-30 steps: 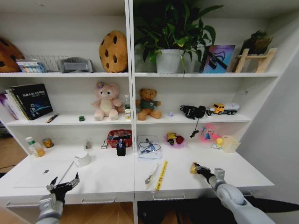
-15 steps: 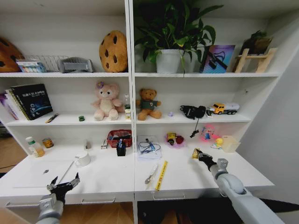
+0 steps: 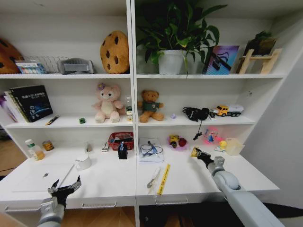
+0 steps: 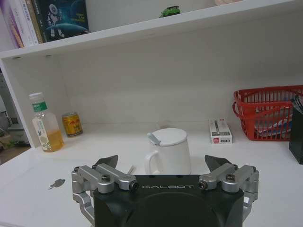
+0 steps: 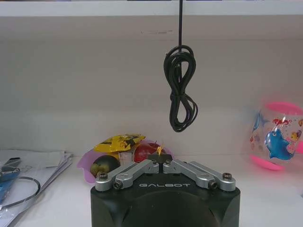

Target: Organize the objects on the table.

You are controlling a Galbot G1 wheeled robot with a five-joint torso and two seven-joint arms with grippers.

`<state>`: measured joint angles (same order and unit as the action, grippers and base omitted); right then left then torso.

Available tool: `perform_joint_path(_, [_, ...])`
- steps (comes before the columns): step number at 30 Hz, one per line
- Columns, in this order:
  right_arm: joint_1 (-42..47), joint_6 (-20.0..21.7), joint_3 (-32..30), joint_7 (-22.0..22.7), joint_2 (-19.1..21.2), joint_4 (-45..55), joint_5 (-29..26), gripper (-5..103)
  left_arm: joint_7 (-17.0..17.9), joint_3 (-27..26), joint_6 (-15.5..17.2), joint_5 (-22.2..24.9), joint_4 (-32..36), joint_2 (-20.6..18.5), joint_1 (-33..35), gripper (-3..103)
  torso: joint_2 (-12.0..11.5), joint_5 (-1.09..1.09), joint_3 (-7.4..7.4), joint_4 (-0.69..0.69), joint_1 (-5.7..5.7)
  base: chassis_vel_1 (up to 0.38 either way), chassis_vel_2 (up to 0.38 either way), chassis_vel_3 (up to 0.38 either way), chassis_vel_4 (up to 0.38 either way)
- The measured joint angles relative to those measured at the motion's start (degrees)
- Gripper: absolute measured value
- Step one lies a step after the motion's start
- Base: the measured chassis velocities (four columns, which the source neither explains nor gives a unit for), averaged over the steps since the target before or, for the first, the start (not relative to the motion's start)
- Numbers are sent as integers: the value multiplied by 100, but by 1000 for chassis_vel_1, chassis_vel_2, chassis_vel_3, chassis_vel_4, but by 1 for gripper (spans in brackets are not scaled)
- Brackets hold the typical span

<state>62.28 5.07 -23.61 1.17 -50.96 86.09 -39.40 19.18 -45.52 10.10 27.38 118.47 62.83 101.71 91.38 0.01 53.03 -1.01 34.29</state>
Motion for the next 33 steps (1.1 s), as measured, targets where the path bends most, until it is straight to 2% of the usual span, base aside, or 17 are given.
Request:
perform_joint_path(7, [-32, -73, 3, -5, -9, 29, 7, 0, -1, 25, 3, -8, -30, 10, 1, 100, -2, 0, 1, 2, 5, -112, 121, 114, -128])
perform_joint_path(15, [-609, -45, 426, -80, -50, -274, -18, 0, -5, 61, 3, -16, -69, 7, -22, 100, -1, -1, 0, 1, -1, -8, 6, 9, -3])
perform_joint_path(17, [-1028, -33, 829, -113, -144, -586, -55, 0, -5, 66, 3, -16, -91, -1, -17, 100, 1, -1, -1, 1, -3, 18, -22, -25, 24])
perform_joint_path(23, [-1845, -136, 1378, -175, -465, -1376, 112, 0, -2, 40, 3, -13, -126, -2, 6, 100, -1, -1, 0, 3, 0, 0, 0, 0, 0])
perform_joint_path(33, [-2512, -216, 1745, -167, -835, -2442, 222, 0, -1, 7, 3, 7, -186, -6, 7, 101, -1, -1, 0, 1, 1, 0, 0, 0, 0])
